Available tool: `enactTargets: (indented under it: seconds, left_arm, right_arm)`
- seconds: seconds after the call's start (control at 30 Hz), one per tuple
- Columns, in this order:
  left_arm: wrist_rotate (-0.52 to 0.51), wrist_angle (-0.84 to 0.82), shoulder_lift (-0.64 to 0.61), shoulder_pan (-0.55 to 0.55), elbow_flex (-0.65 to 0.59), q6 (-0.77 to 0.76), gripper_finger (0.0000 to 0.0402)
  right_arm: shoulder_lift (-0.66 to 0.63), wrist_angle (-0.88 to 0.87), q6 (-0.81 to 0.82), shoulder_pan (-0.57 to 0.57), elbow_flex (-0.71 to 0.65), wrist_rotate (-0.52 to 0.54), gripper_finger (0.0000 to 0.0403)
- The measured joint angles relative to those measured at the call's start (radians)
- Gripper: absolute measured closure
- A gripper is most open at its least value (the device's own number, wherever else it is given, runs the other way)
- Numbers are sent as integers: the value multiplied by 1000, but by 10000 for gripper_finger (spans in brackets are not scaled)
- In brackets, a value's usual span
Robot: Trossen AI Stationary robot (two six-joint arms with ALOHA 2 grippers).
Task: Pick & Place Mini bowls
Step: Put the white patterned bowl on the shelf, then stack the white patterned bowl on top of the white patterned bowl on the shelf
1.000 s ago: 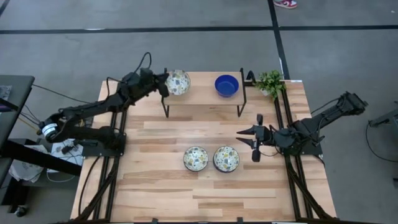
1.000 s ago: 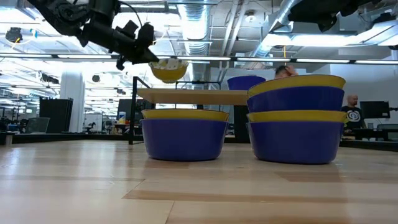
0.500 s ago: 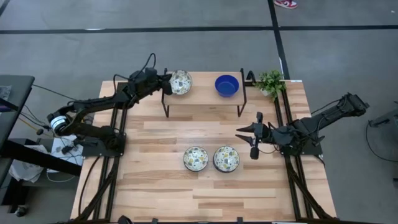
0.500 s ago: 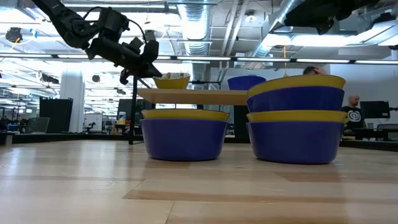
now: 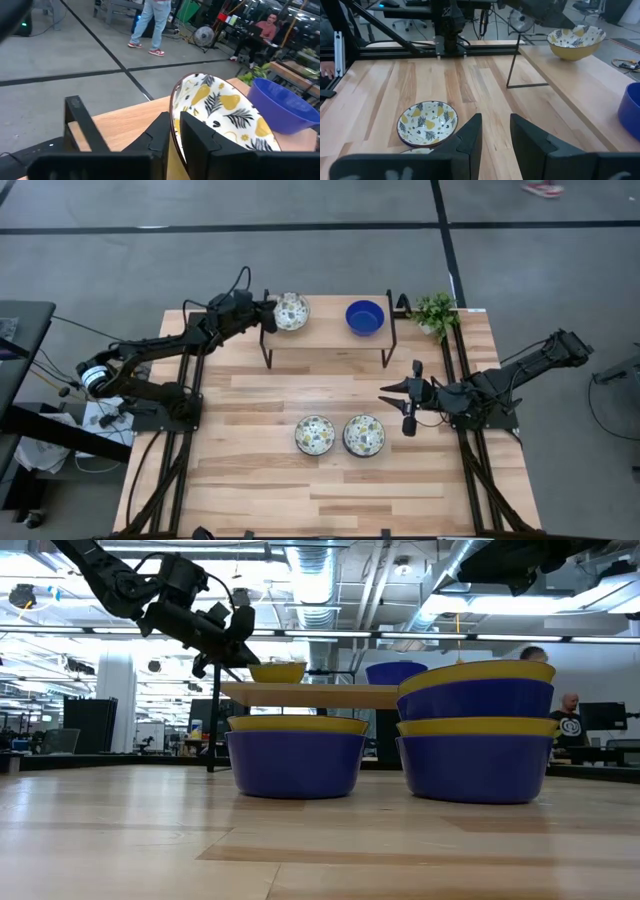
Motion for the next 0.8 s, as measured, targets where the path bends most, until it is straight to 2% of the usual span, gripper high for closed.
enactTargets:
  seconds: [0.27,0.47,0.8]
  left_arm:
    - [7,0,0,0,0,5,312]
    - [51,0,0,0,0,33,281]
    - [66,1,0,-4,0,74,274]
  right_arm:
    - [0,0,0,0,0,0,310]
    - [0,-1,15,0,0,0,310]
    - [0,-10,18,0,0,0,310]
